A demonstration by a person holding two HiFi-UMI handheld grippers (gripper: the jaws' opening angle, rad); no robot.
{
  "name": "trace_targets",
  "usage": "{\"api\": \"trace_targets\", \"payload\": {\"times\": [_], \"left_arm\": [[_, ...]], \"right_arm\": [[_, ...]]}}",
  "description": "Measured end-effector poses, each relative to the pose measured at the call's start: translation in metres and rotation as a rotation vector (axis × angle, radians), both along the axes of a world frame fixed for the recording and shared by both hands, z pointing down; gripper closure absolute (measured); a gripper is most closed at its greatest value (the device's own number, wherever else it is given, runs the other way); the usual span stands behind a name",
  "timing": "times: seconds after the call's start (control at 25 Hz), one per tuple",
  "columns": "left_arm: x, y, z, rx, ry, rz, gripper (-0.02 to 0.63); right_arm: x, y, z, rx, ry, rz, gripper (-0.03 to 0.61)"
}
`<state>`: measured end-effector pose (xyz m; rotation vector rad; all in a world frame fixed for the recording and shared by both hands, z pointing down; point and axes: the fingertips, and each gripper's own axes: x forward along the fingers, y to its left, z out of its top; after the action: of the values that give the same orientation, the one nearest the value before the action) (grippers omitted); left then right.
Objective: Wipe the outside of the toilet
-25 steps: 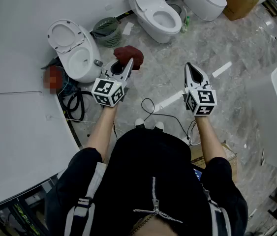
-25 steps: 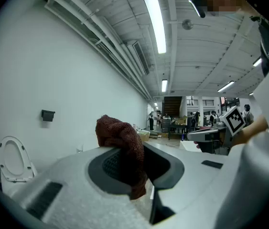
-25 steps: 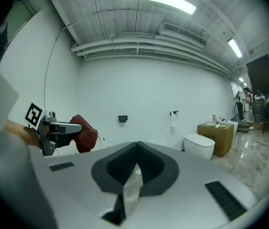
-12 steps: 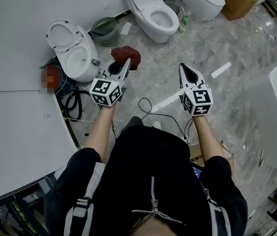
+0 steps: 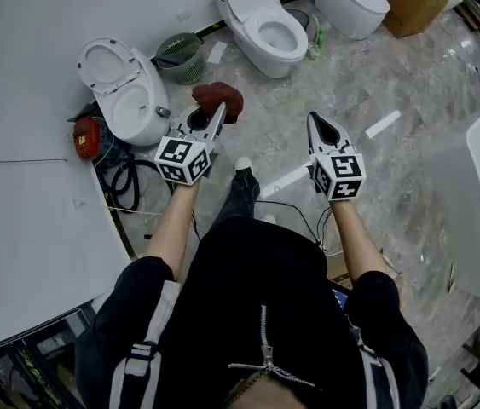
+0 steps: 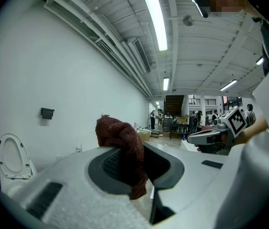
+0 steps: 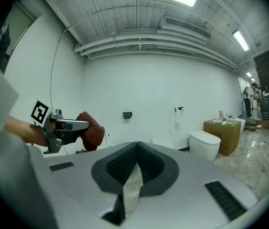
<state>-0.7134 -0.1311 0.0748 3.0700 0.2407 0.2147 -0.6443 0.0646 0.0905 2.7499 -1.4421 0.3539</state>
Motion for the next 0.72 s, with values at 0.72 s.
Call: {"api": "trace_targets", "payload": {"times": [0.72], "left_arm": [[0.141,-0.070,0.041,-0.044,-0.043,0.020,0.548]], "right_arm": [[0.133,-0.073,0.024,-0.038,-0.021,0.010,0.575]]}}
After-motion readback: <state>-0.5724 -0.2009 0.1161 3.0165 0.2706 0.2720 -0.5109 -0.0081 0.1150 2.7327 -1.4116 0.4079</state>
